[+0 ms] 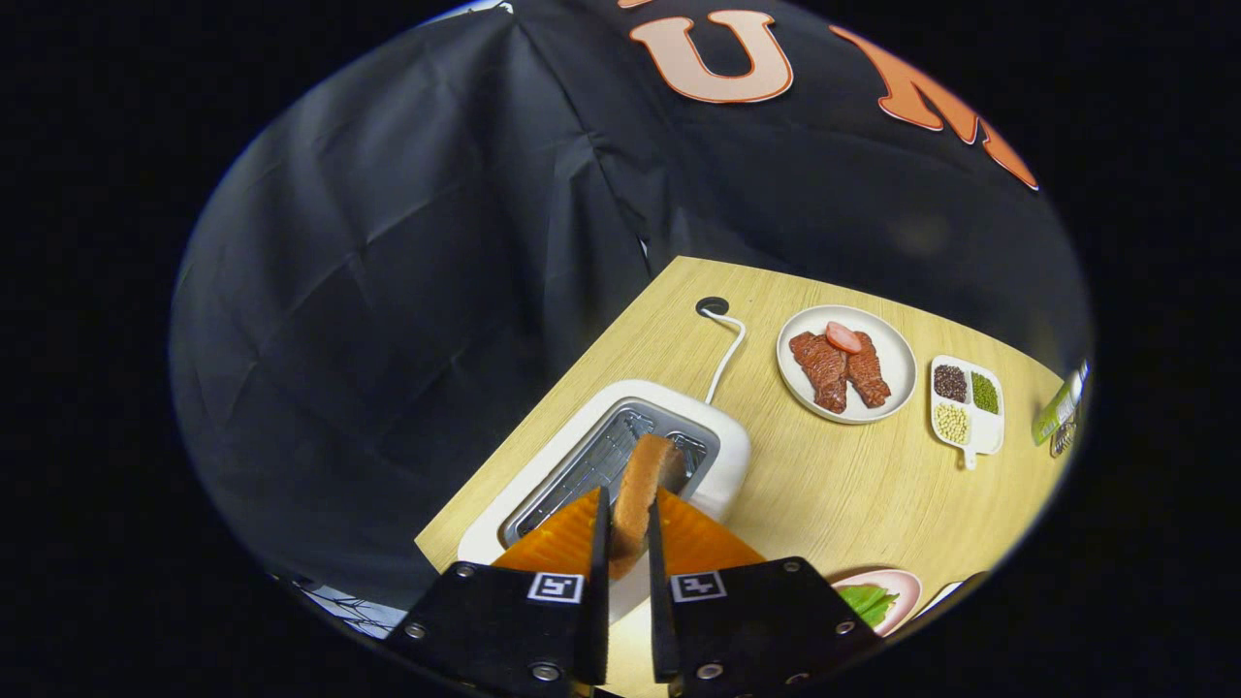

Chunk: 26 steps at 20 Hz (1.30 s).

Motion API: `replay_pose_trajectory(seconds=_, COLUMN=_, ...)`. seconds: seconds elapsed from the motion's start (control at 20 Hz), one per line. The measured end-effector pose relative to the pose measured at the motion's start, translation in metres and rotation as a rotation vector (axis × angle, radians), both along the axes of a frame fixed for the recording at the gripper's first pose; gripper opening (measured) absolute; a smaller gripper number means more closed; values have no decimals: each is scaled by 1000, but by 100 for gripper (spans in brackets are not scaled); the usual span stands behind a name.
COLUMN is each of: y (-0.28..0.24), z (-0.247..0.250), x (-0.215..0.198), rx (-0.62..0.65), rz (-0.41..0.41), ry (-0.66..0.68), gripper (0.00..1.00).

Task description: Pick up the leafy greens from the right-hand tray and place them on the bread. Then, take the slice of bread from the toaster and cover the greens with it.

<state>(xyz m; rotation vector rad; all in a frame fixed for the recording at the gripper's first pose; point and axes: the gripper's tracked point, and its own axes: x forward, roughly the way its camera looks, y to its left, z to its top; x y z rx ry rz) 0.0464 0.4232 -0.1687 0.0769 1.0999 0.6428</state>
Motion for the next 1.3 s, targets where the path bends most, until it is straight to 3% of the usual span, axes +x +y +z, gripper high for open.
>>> replay_pose_trajectory(seconds=0.15, y=-5, z=15, x=1, rx=43, rz=-32, ry=1, gripper=10)
replay_pose_trajectory(seconds=0.8, y=-67, z=88, x=-7, rx=228, rz=-135, ry=-125, gripper=9)
replay_pose_trajectory(seconds=1.3, y=-155, z=66, x=-38, rx=235, rz=-271, ry=-102, gripper=8)
